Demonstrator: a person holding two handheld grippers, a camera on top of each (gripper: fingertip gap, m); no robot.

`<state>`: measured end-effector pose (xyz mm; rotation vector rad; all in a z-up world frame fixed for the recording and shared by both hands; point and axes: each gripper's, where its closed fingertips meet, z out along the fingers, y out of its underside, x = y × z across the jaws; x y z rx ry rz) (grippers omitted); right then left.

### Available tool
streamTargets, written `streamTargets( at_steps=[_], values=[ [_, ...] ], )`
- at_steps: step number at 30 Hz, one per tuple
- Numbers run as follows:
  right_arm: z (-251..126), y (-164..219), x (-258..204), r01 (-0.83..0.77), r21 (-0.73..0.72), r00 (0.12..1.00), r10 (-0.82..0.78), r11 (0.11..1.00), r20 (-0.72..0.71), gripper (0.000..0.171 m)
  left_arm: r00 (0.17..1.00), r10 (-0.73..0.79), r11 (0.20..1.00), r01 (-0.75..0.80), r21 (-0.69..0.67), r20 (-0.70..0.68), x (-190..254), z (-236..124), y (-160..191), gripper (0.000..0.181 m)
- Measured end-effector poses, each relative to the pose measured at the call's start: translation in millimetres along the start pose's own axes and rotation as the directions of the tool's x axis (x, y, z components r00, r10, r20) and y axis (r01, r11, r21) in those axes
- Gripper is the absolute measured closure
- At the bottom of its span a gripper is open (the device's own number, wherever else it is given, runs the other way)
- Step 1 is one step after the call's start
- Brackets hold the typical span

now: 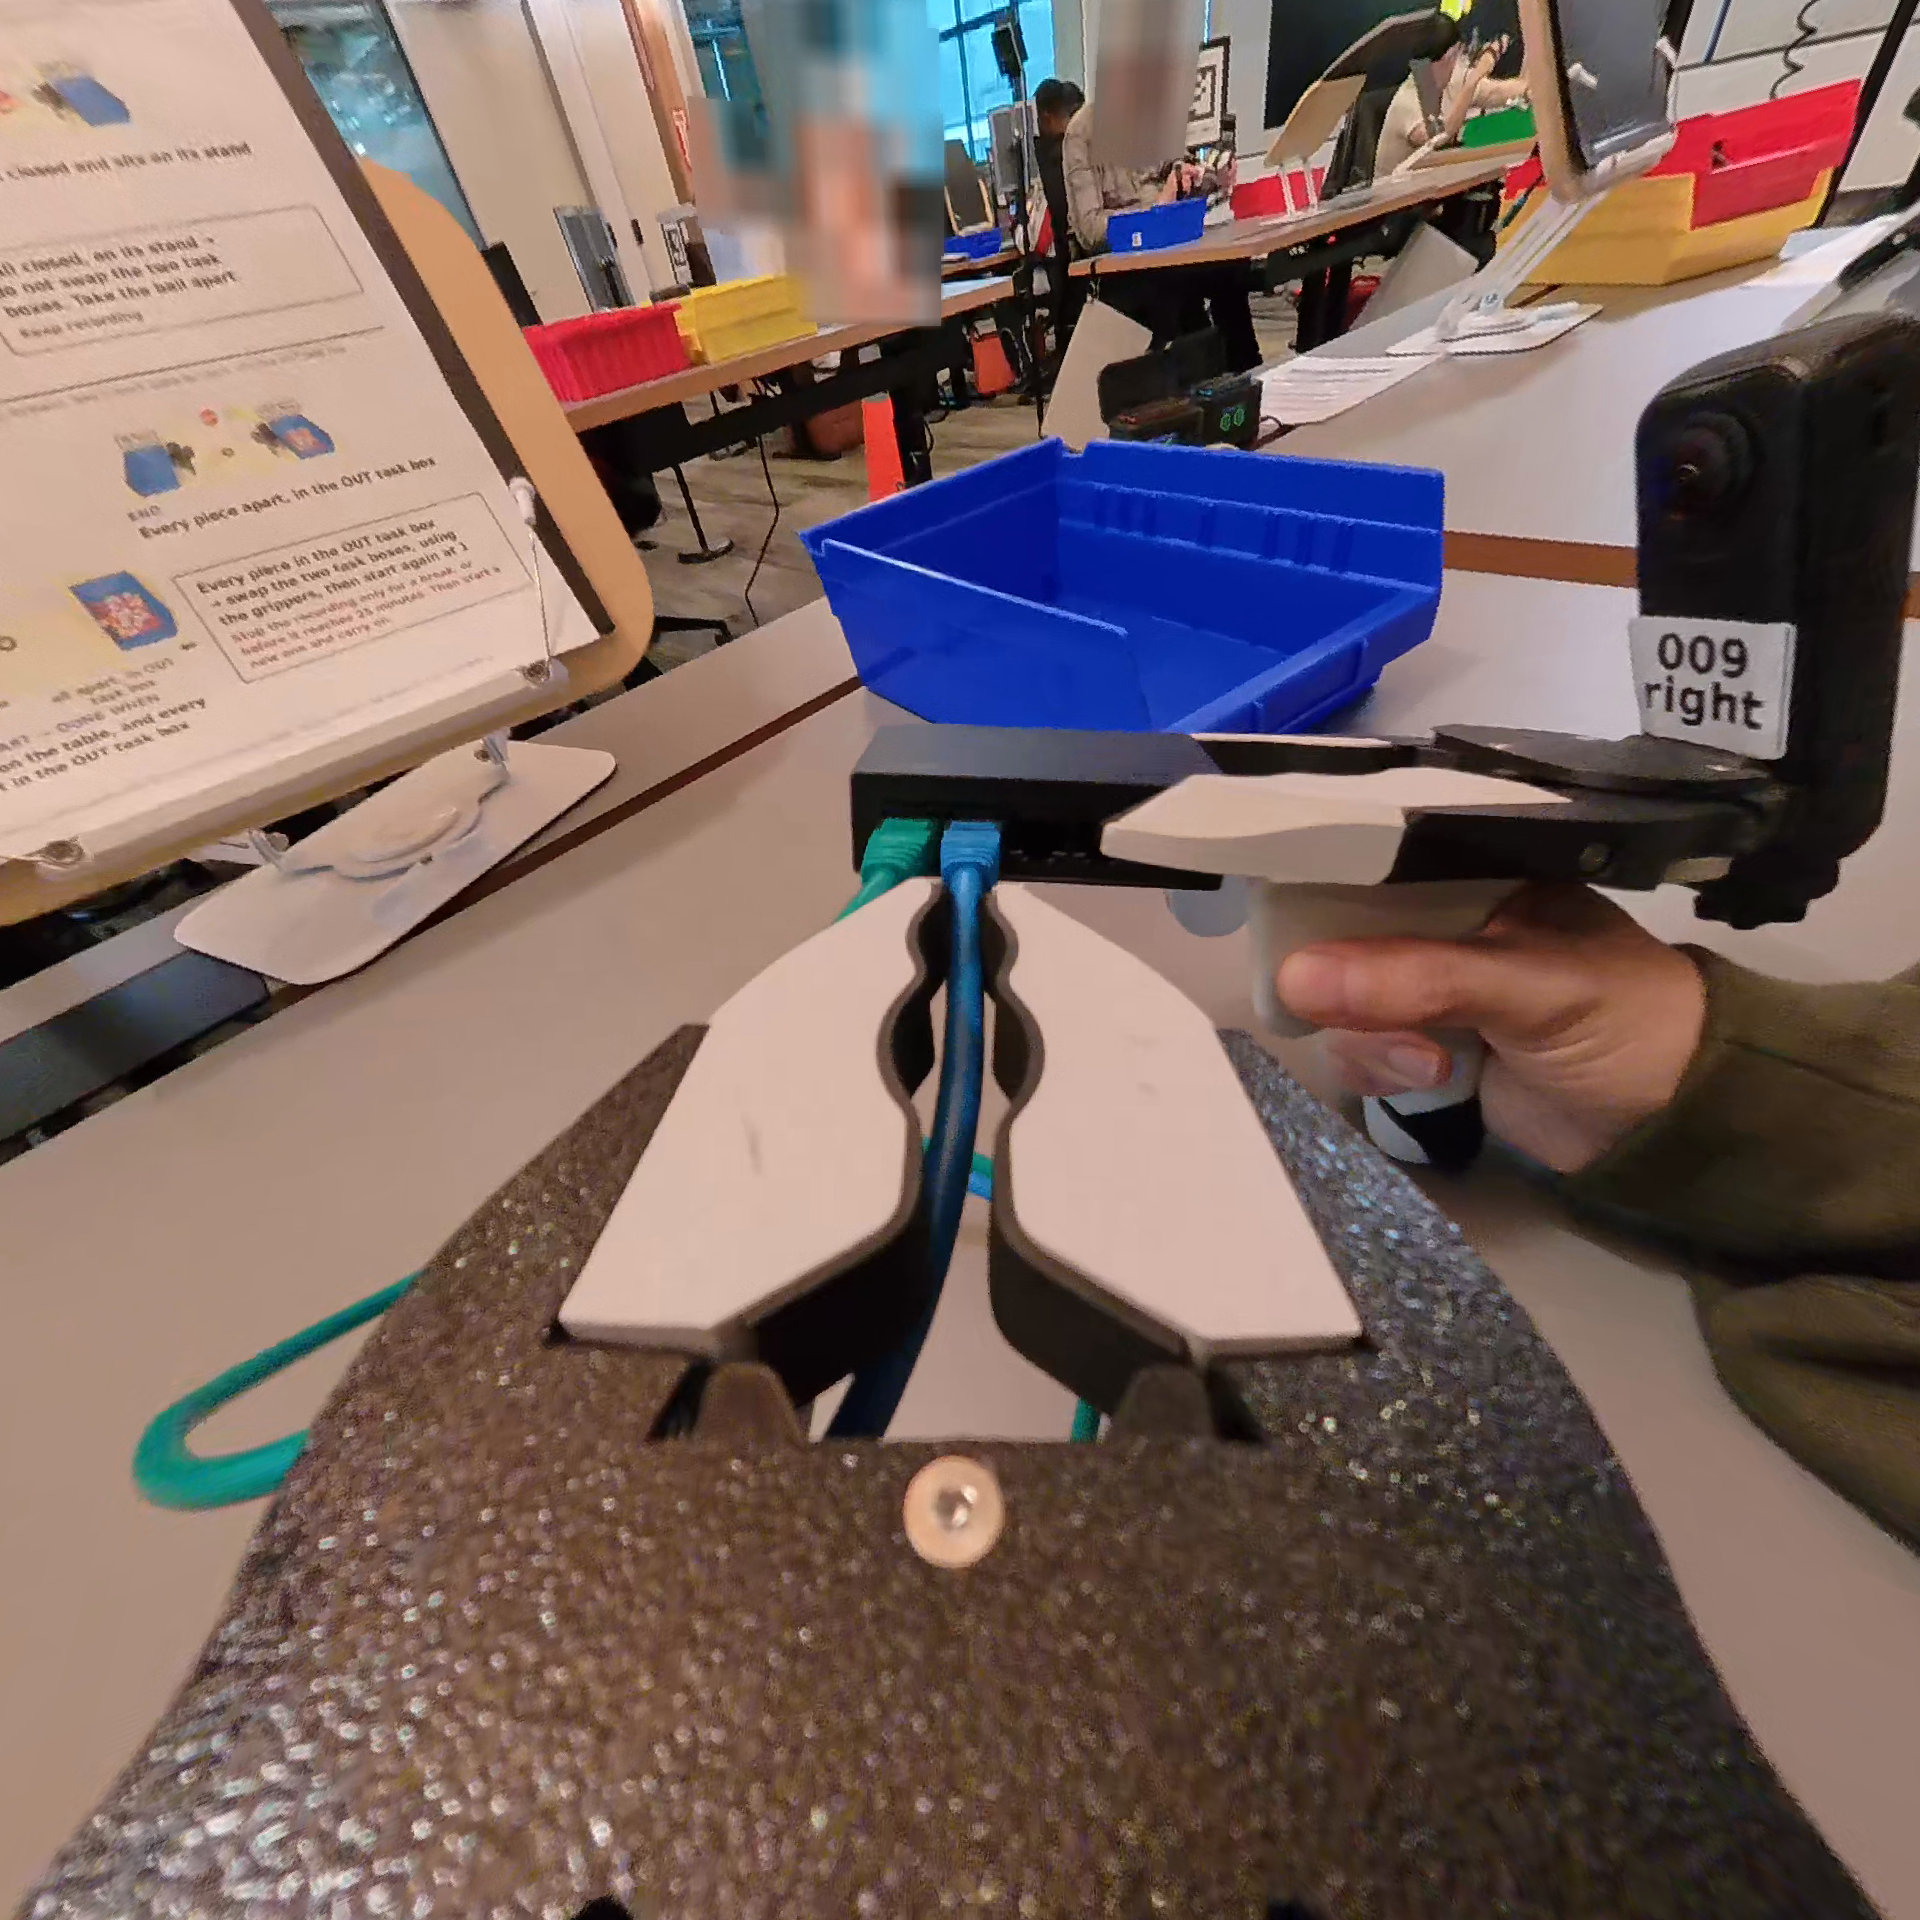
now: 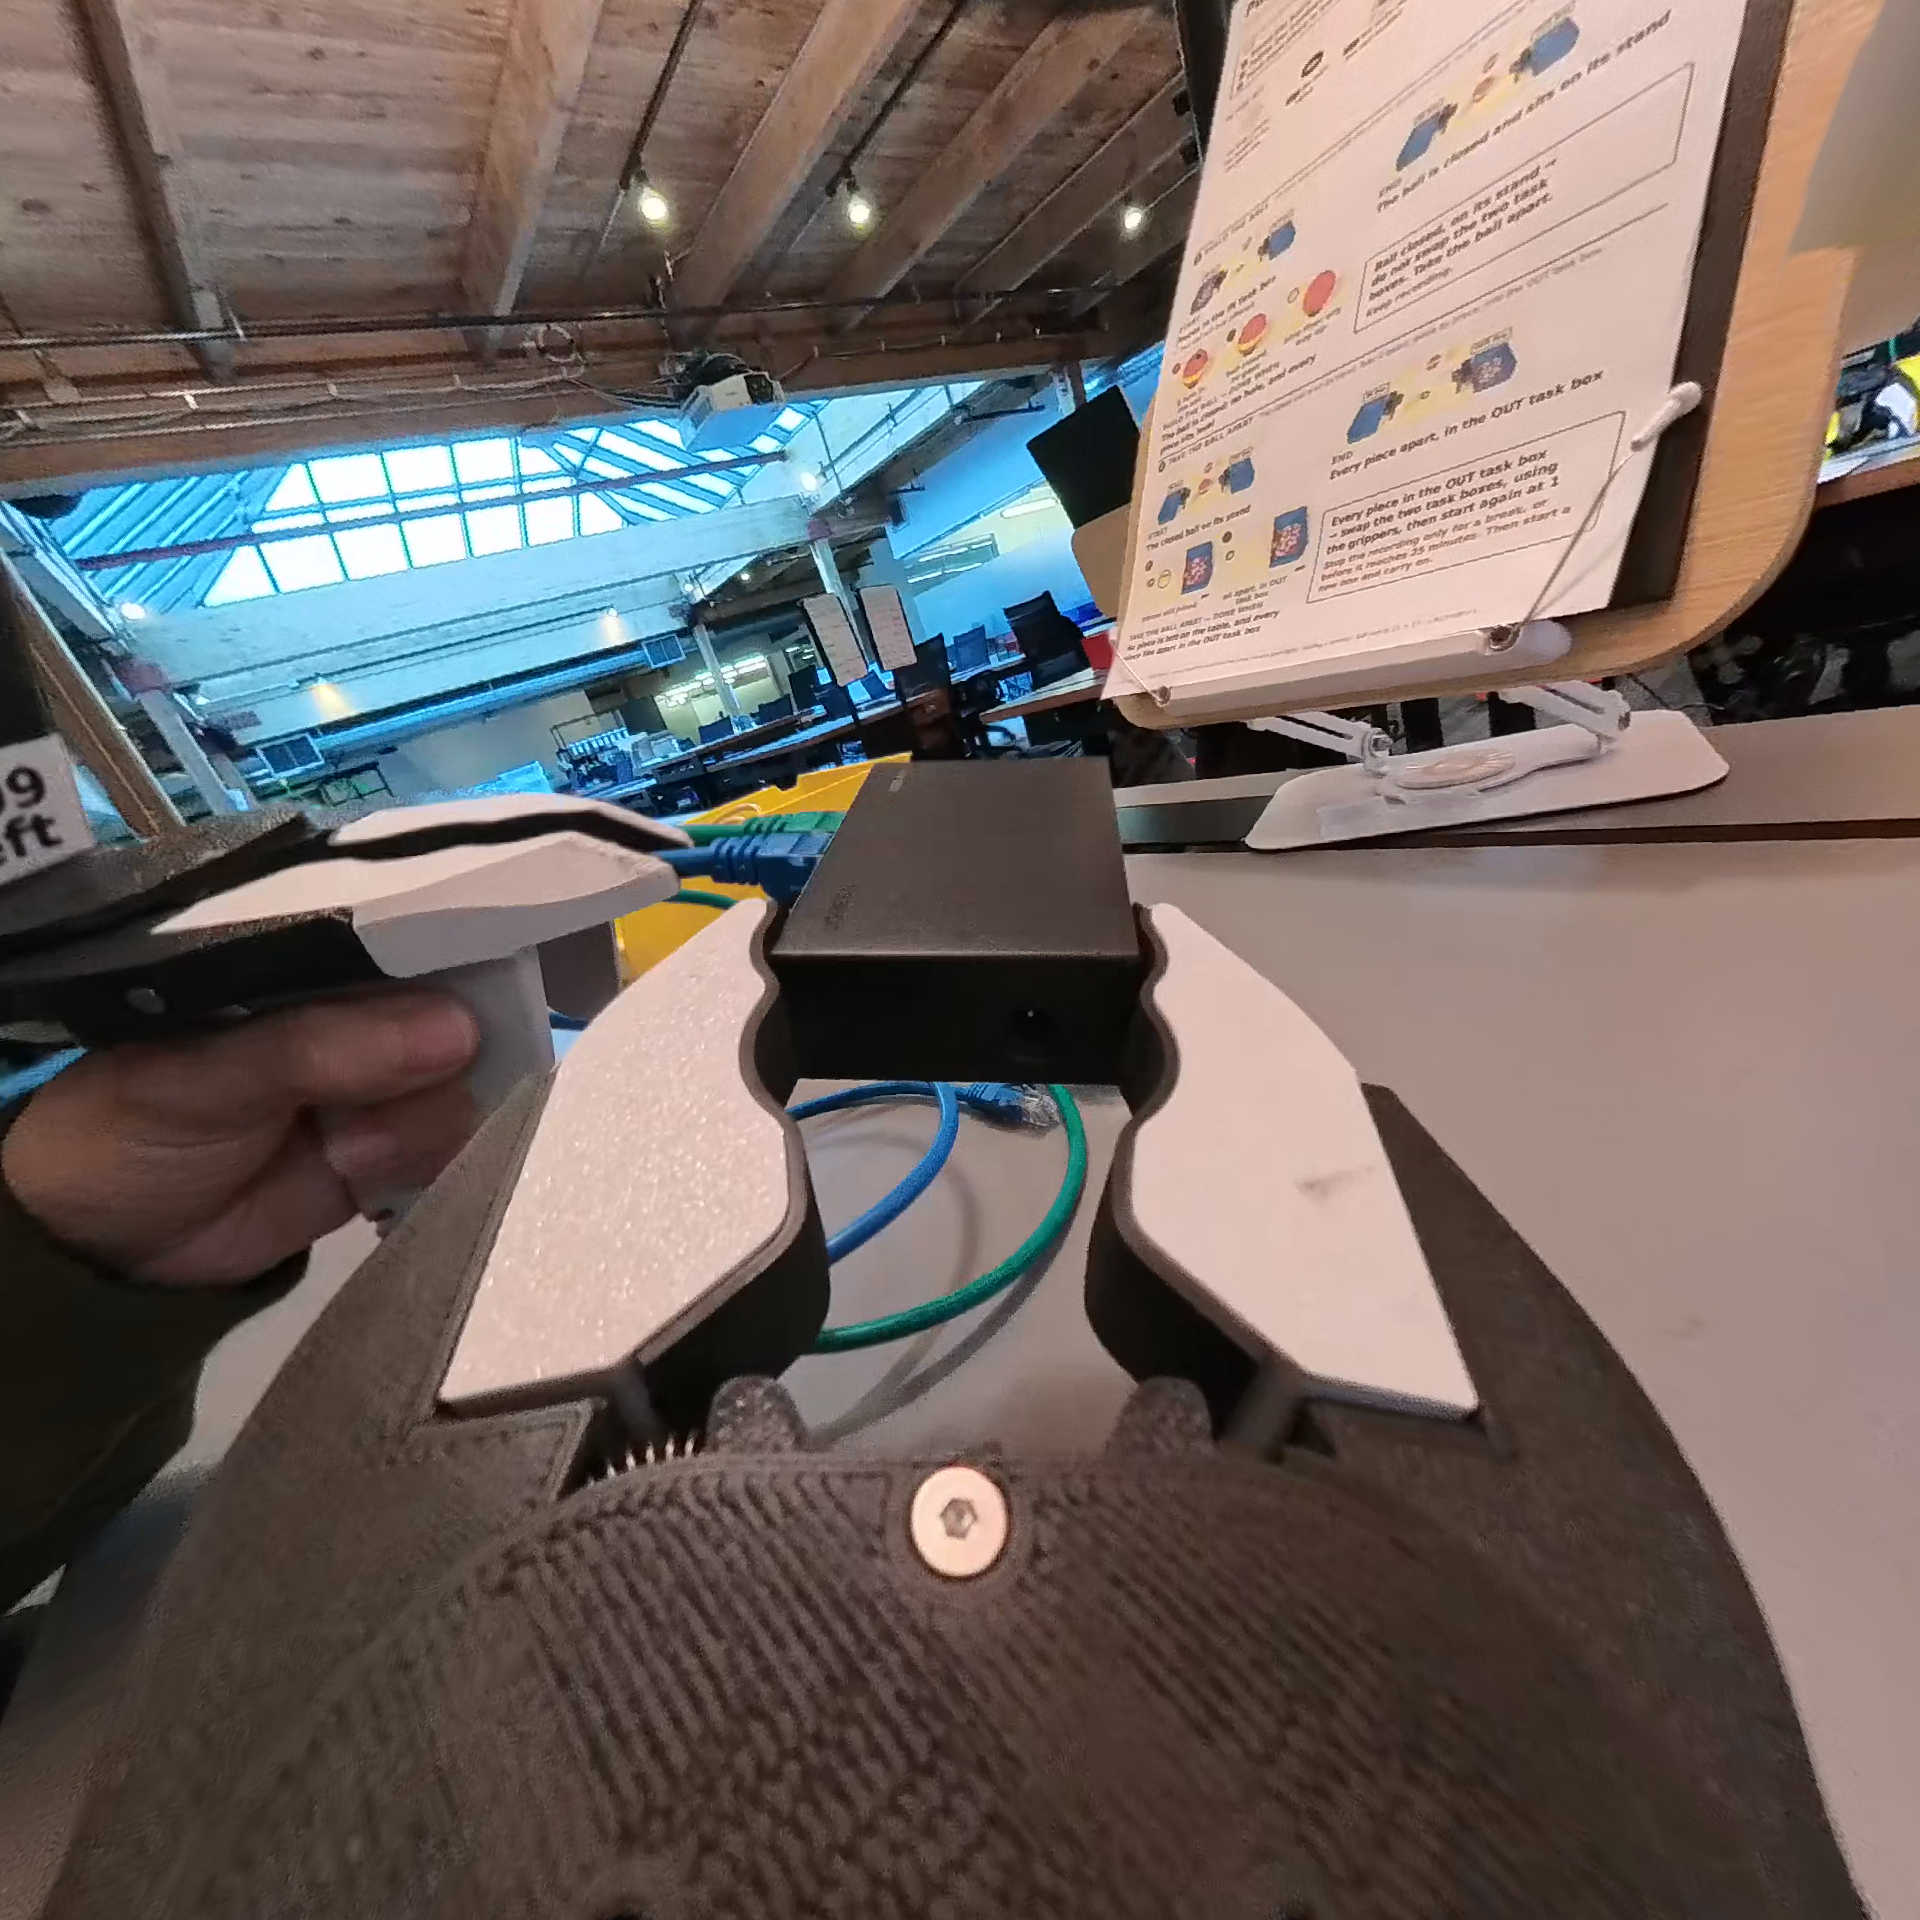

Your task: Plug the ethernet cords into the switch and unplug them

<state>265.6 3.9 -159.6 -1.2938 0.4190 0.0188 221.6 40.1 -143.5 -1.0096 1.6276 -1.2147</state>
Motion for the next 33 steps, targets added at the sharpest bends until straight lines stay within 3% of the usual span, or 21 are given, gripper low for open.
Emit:
streamTargets(
  at_steps=[9,18,21,25,28,33],
  values=[
    [4,5,-8,0.065,-0.036,0.998,-0.064,0.997,0.01,0.109,0.994,0.112,0.992,-0.112,-0.065,-0.004,-5,-7,-5,0.176],
    [5,8,-7,0.051,-0.057,0.999,-0.051,0.997,0.009,0.108,0.921,0.388,0.912,-0.377,-0.161,0.039,-6,-4,-10,0.176],
    [6,8,-4,0.031,-0.062,1.0,-0.031,0.998,-0.001,0.109,0.964,0.264,0.957,-0.262,-0.126,0.004,-5,-1,-9,0.176],
    [8,11,-2,0.031,-0.084,0.999,-0.032,0.996,-0.016,0.109,0.965,0.261,0.96,-0.256,-0.117,0.029,-8,1,-5,0.176],
    [6,9,-1,0.012,-0.069,1.0,-0.012,0.998,-0.008,0.109,0.987,0.16,0.984,-0.158,-0.077,0.012,-6,3,-7,0.176],
    [4,7,0,-0.005,-0.053,1.0,0.005,0.999,-0.009,0.109,0.983,0.186,0.979,-0.184,-0.085,0.012,-4,5,-9,0.176]
  ],
)
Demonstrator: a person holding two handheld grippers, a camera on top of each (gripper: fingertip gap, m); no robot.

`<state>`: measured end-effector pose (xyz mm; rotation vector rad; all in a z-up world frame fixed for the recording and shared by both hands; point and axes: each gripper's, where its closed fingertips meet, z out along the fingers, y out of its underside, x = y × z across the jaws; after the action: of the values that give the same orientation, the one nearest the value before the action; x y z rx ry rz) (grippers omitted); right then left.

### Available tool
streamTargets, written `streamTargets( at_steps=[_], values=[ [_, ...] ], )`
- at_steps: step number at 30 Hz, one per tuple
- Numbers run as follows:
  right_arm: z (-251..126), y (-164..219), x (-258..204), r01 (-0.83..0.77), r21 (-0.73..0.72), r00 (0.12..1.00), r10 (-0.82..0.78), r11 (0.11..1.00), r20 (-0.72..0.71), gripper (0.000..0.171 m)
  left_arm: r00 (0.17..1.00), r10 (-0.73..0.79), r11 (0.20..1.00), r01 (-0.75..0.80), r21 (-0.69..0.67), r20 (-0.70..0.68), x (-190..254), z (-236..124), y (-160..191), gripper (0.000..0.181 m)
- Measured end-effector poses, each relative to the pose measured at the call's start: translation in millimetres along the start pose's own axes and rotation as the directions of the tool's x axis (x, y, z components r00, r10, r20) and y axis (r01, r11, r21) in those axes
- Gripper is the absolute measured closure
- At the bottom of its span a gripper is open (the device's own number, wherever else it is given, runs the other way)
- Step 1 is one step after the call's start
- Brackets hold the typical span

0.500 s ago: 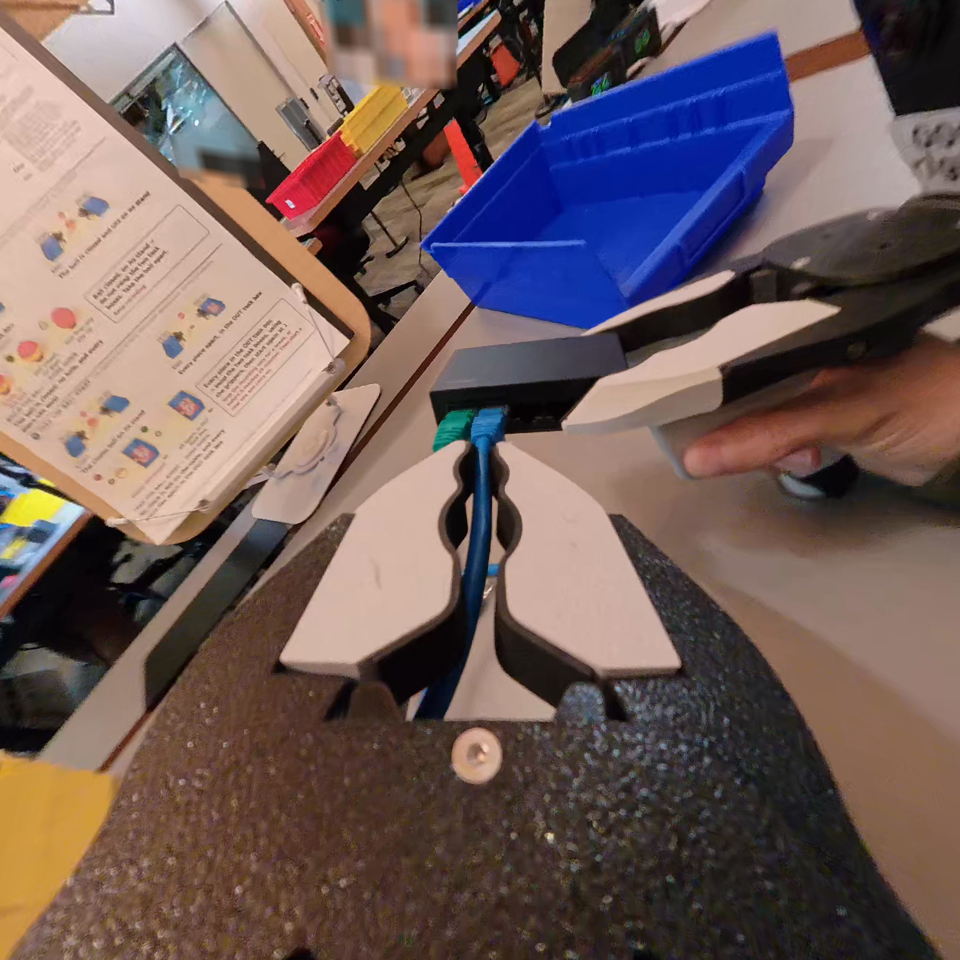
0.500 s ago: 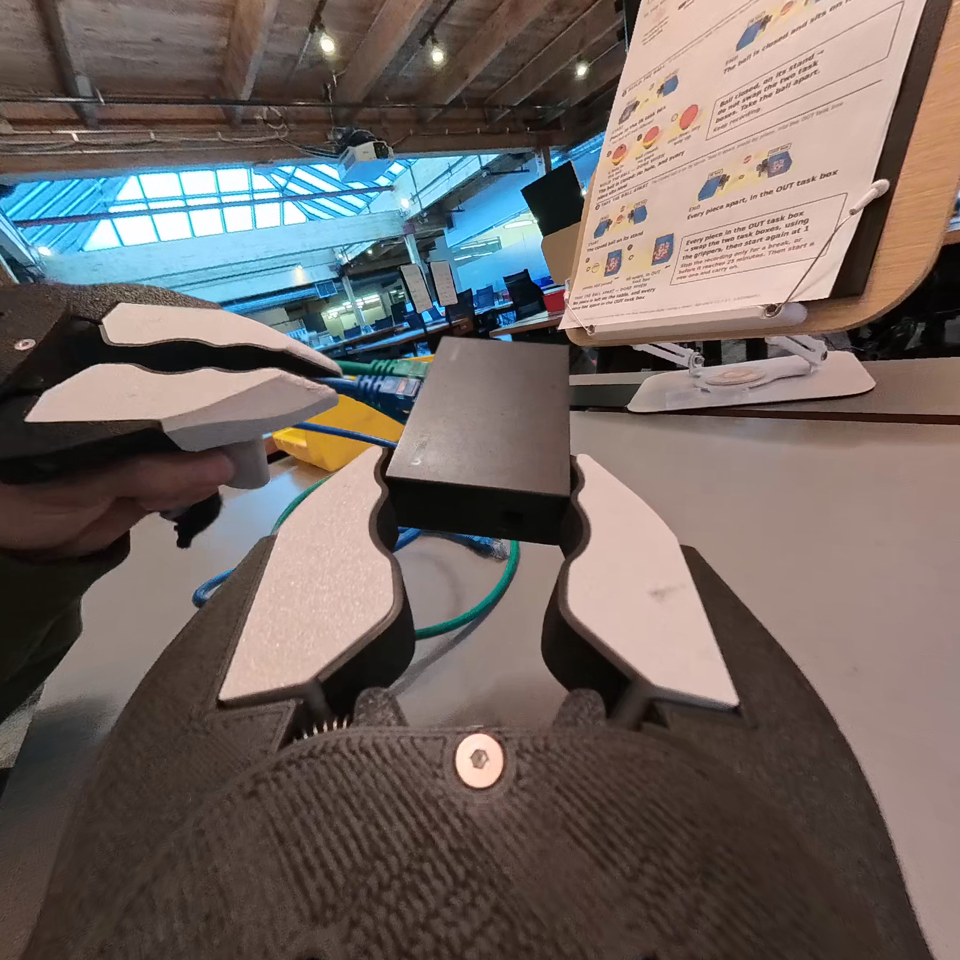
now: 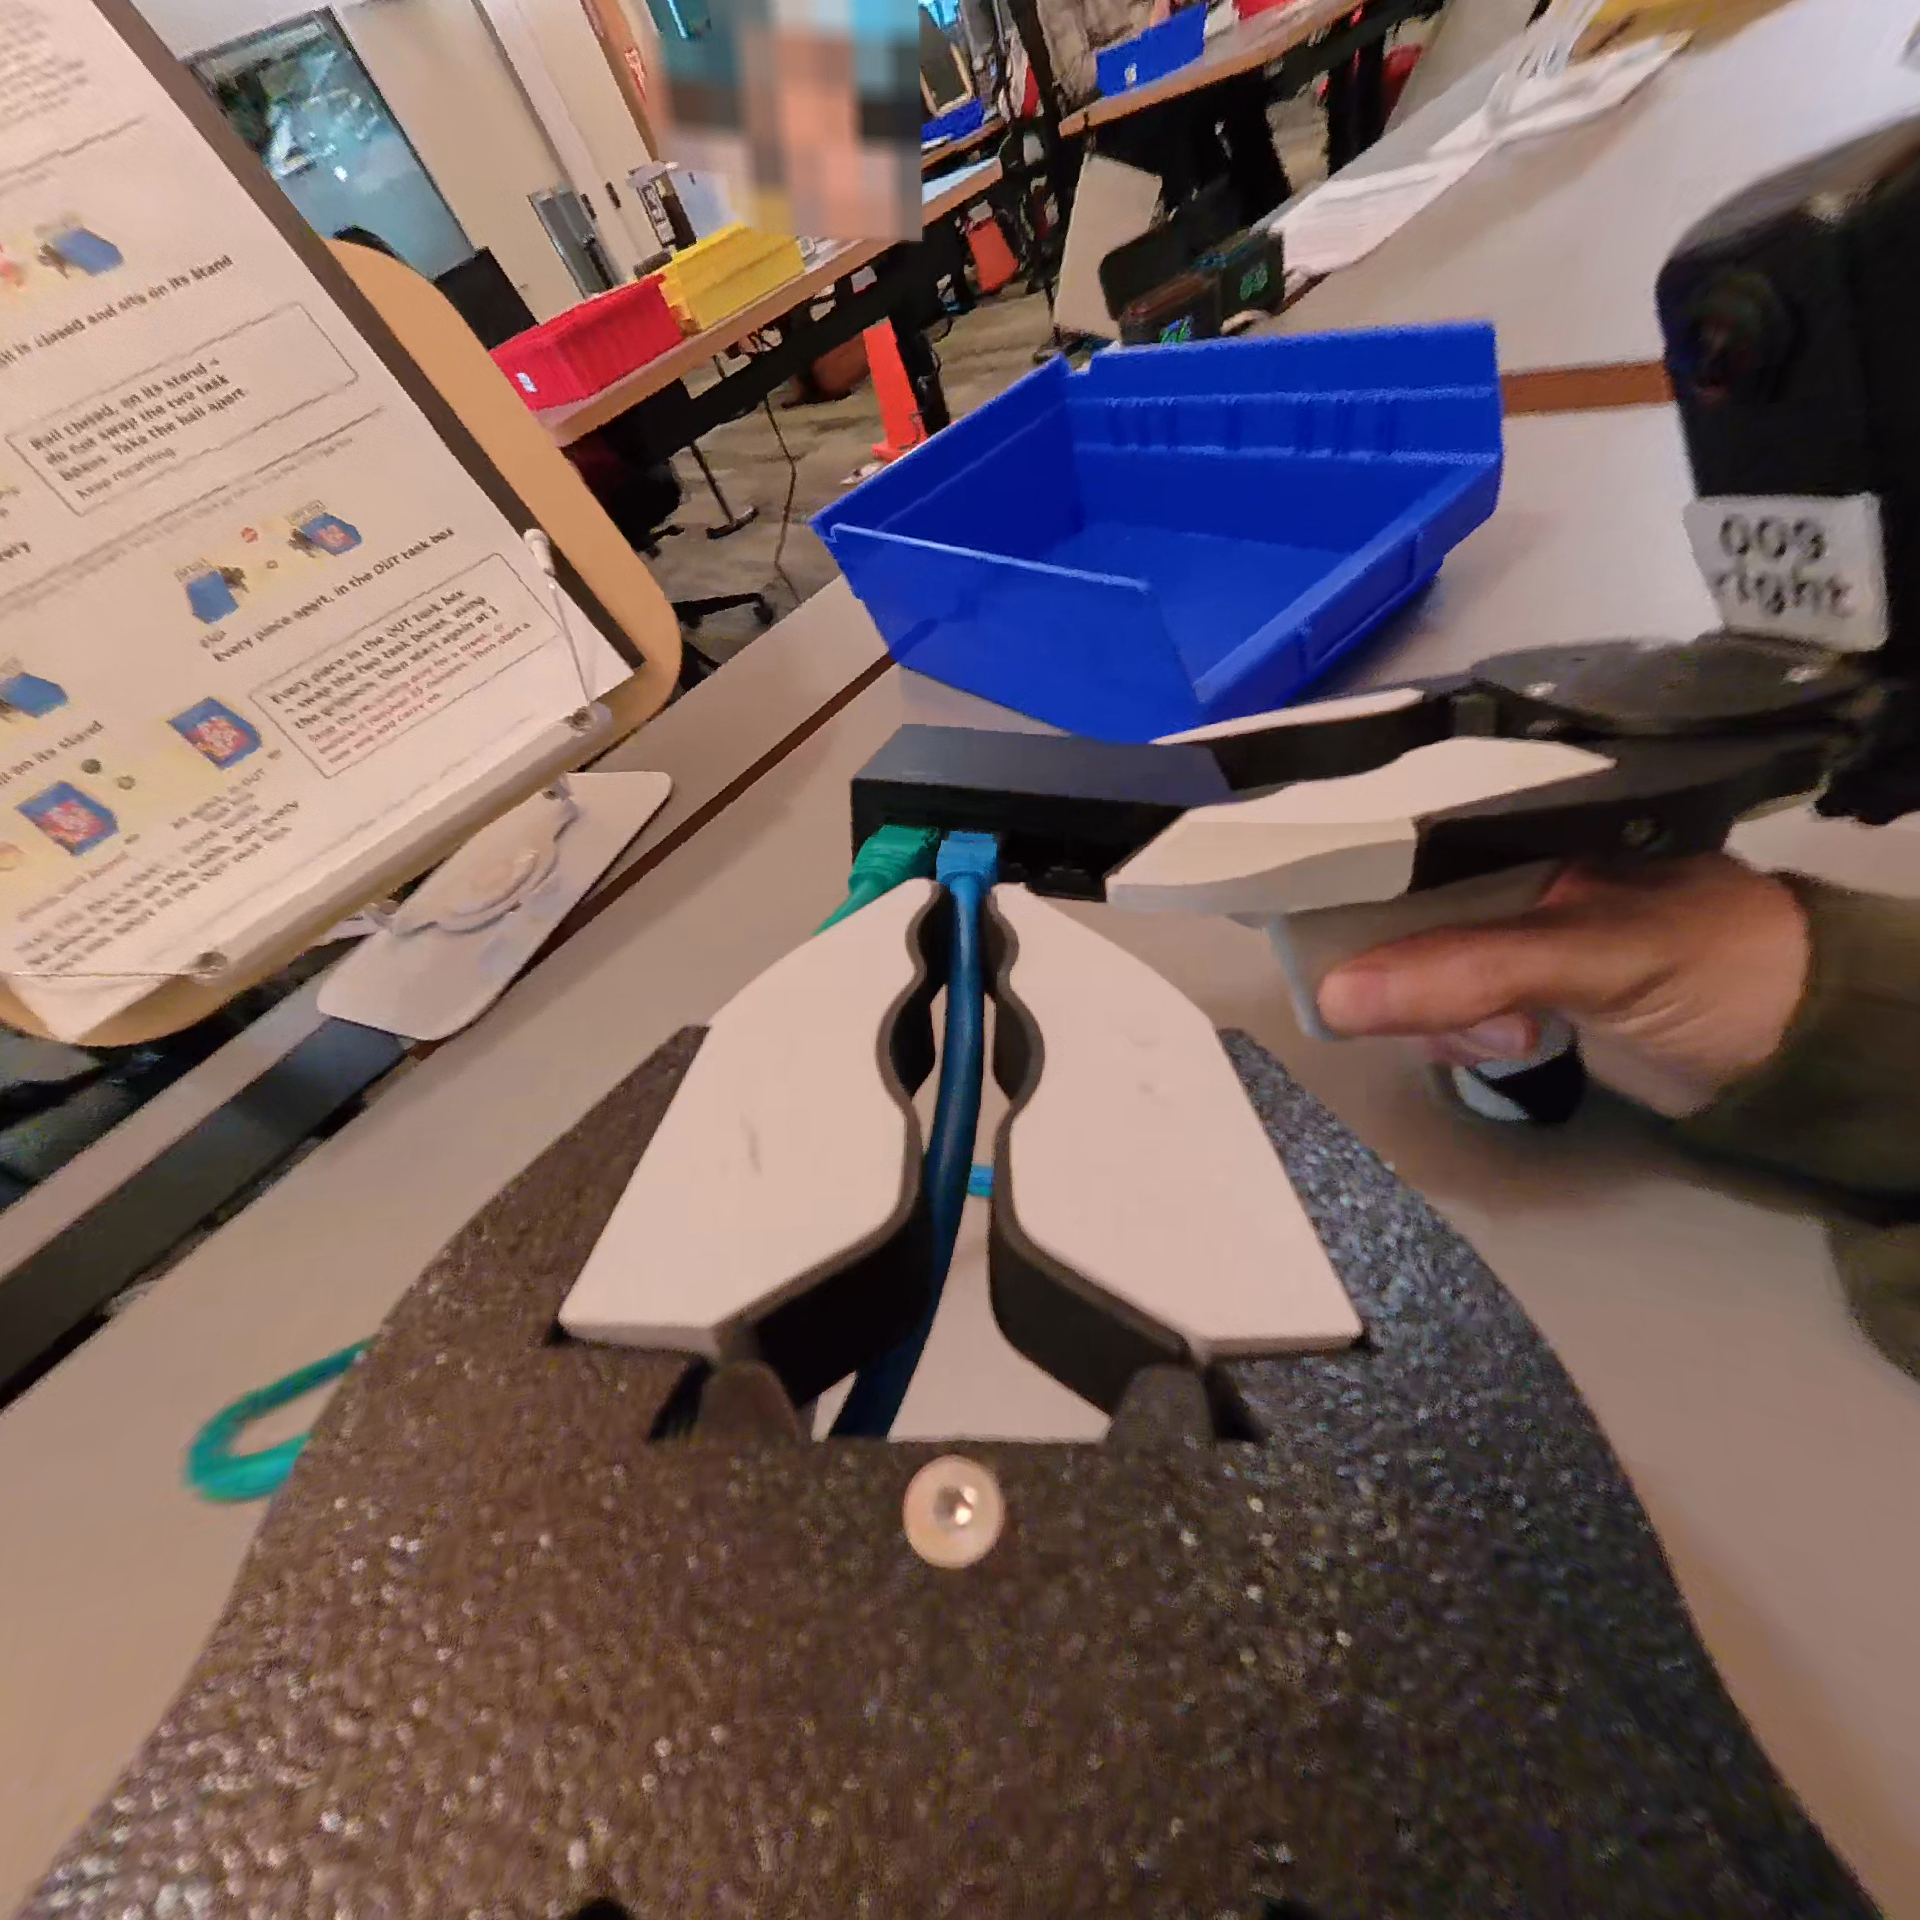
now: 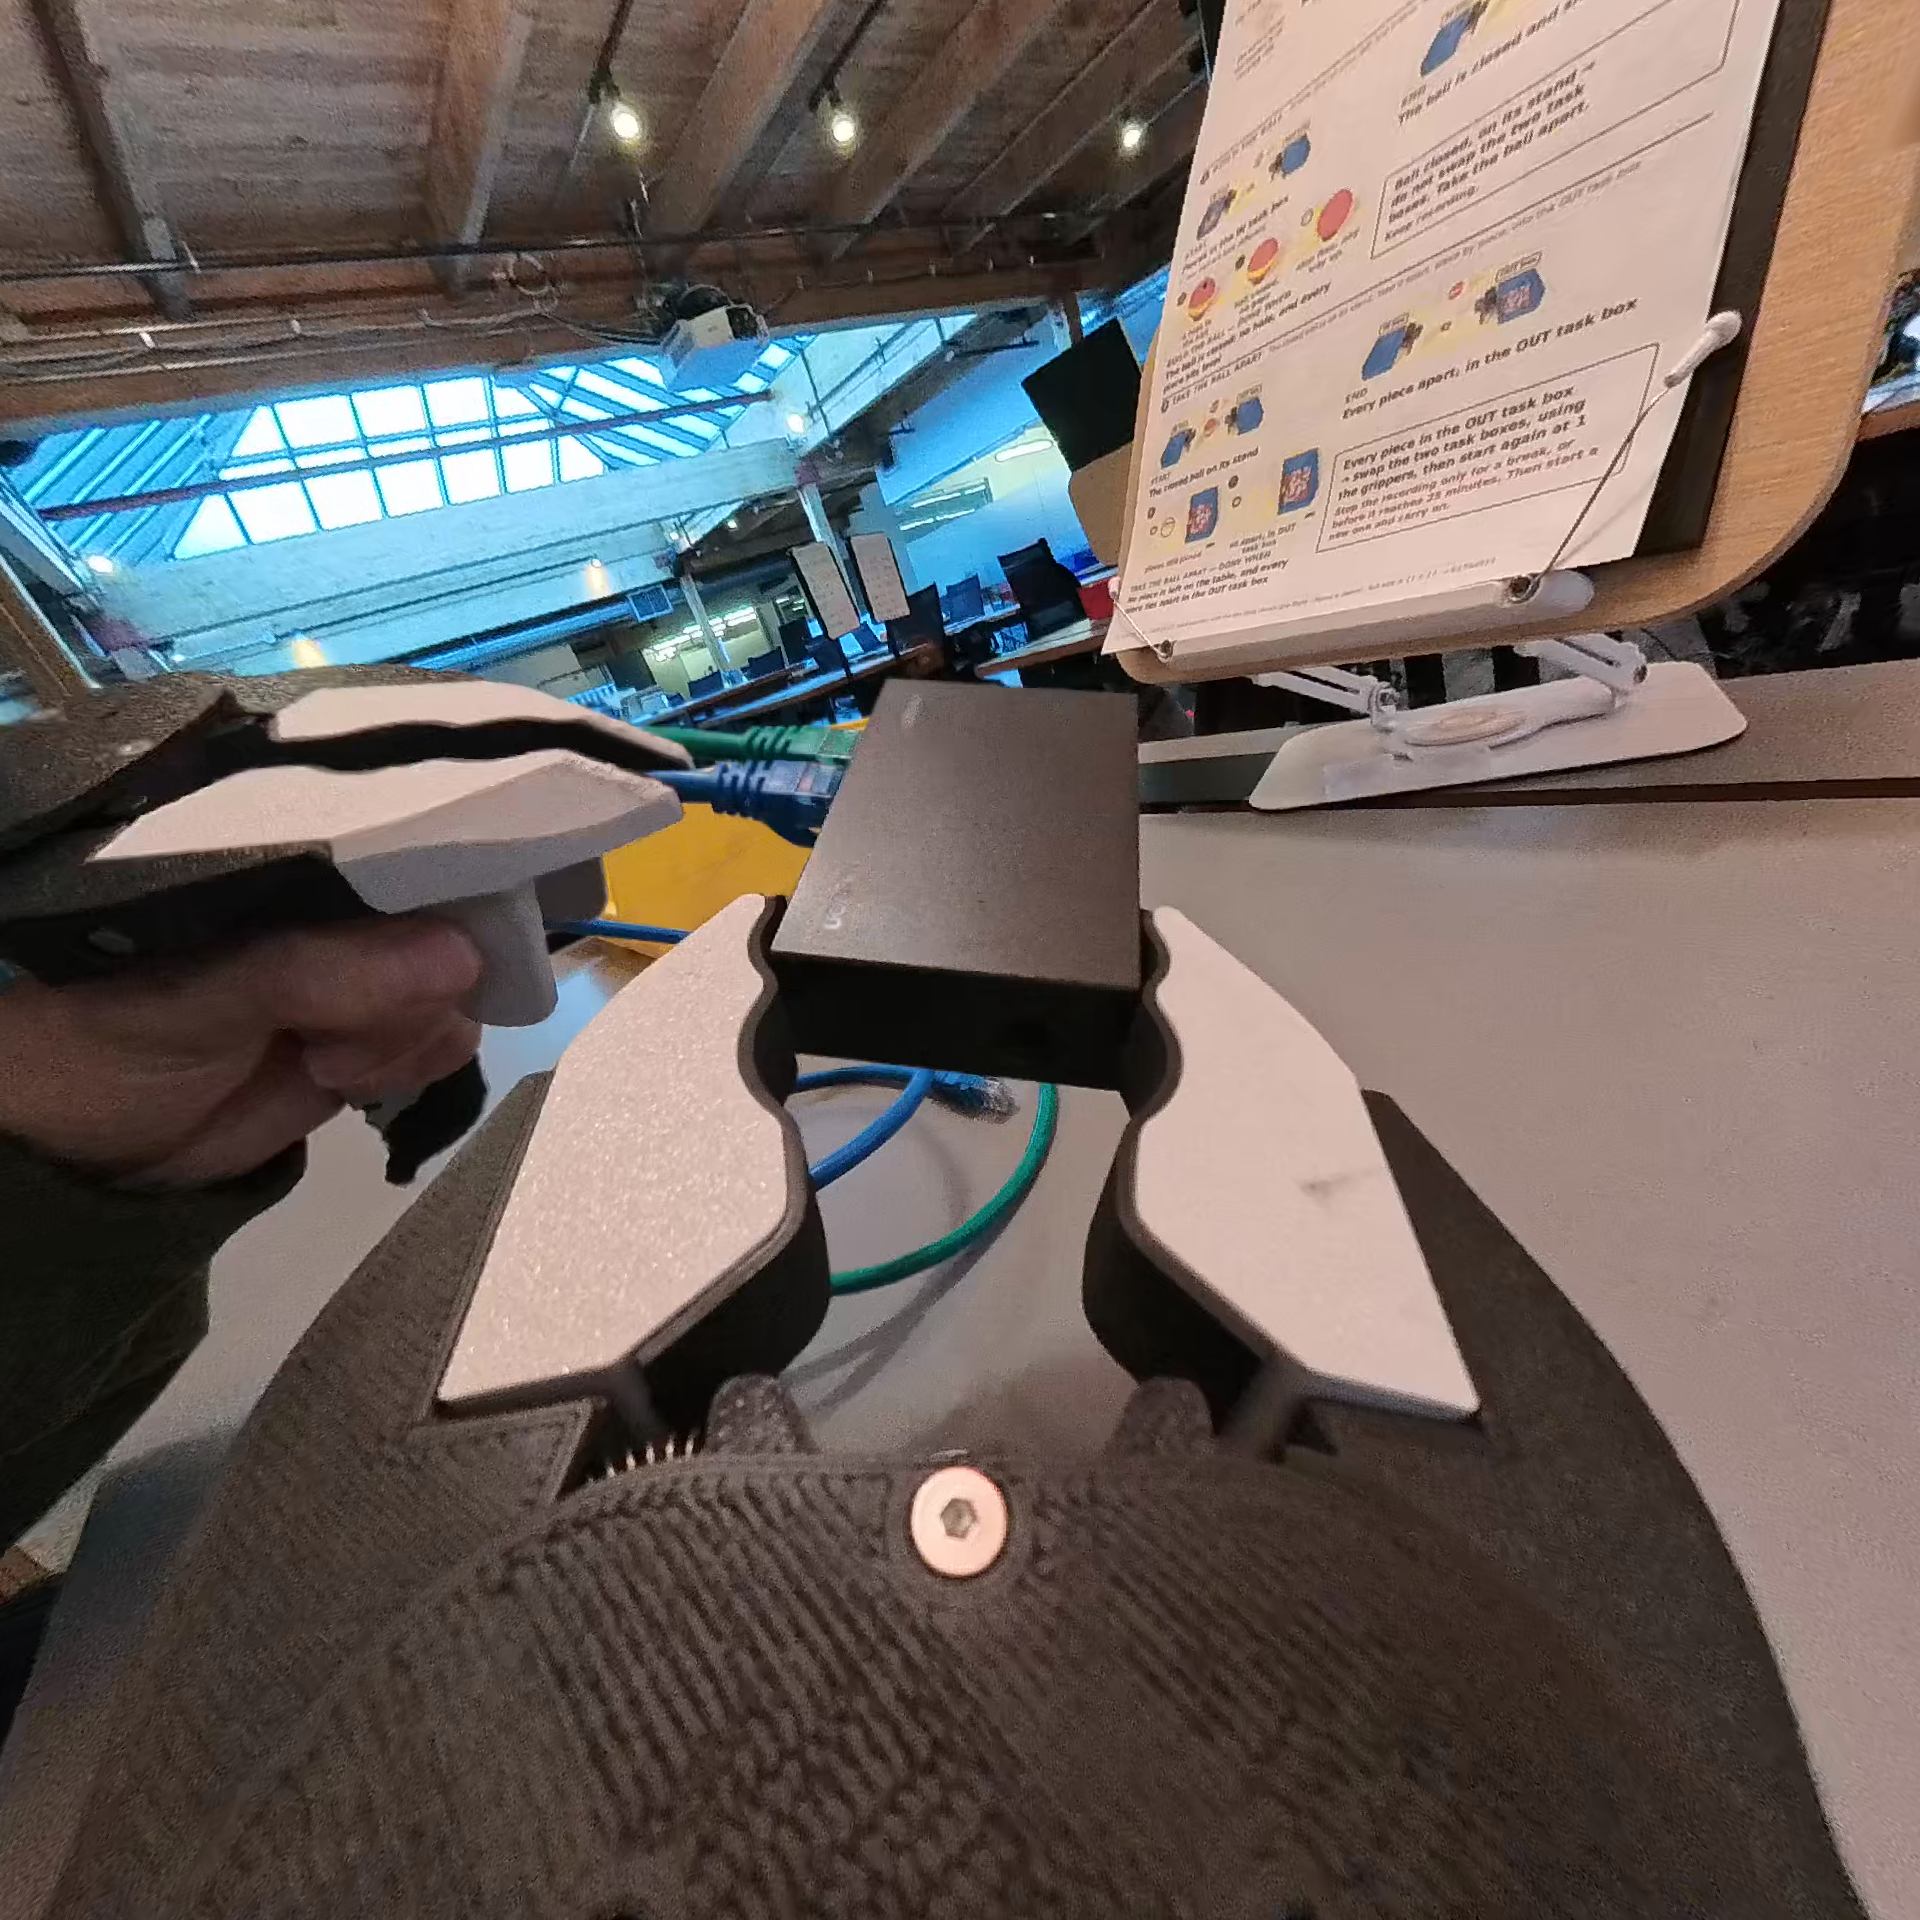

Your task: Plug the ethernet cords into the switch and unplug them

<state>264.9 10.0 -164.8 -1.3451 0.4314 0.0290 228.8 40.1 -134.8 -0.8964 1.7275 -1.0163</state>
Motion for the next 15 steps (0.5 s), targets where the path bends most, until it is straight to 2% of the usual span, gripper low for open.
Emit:
streamTargets(
  at_steps=[2,6,9,12,15],
  values=[
    [0,1,1,0.003,-0.005,1.0,-0.003,1.0,-0.009,0.109,0.998,-0.05,0.999,0.05,0.003,-0.028,-1,1,0,0.176],
    [1,1,3,-0.008,-0.011,1.0,0.008,1.0,-0.018,0.109,0.998,0.049,0.998,-0.048,-0.029,0.027,-2,3,7,0.176],
    [2,2,0,0.019,-0.018,1.0,-0.019,1.0,-0.011,0.109,0.999,0.044,0.999,-0.044,-0.004,0.022,-2,0,7,0.177],
    [5,5,1,0.001,-0.036,1.0,-0.002,0.999,-0.02,0.109,0.992,0.116,0.993,-0.115,-0.014,0.05,-4,3,13,0.176],
    [4,8,9,-0.103,-0.043,0.994,0.101,0.994,-0.043,0.109,0.957,0.271,0.962,-0.267,-0.054,0.1,-3,6,18,0.17]
  ],
)
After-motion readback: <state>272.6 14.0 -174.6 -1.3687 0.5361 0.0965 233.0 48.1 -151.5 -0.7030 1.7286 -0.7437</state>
